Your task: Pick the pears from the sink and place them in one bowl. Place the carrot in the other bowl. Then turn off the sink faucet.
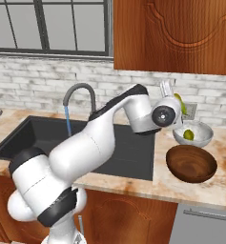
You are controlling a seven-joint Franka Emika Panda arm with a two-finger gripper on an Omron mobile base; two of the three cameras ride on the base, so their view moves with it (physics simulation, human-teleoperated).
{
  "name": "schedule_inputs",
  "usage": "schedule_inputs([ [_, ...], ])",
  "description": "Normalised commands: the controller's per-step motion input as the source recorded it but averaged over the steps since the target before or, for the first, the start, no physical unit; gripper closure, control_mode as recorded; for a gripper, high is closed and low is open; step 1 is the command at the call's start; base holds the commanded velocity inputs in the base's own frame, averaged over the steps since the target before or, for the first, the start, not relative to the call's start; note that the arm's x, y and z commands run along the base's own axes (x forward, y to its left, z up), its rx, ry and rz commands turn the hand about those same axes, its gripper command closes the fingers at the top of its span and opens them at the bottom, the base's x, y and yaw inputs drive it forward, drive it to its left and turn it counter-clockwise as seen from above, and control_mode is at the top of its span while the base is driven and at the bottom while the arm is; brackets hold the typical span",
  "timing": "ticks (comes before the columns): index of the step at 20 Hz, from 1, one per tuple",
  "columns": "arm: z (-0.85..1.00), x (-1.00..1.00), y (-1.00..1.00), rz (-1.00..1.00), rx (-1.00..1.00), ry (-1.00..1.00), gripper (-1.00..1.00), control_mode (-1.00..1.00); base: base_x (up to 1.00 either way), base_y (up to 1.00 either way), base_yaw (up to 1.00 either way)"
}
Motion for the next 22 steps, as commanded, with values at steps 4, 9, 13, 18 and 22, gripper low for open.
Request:
schedule_inputs([
  [4,-0.5,0.83,-0.25,0.0,-0.03,0.2,1.0,-1.0,0.0,0.0,0.0],
  [9,-0.62,0.24,-0.55,0.0,-0.02,0.19,1.0,-1.0,0.0,0.0,0.0],
  [13,-0.26,0.18,-0.47,0.0,0.01,0.08,1.0,-1.0,0.0,0.0,0.0],
  [18,-0.51,-0.03,-0.06,0.0,-0.01,0.17,1.0,-1.0,0.0,0.0,0.0],
  [22,-0.57,0.01,-0.06,0.0,-0.02,0.18,1.0,-1.0,0.0,0.0,0.0],
])
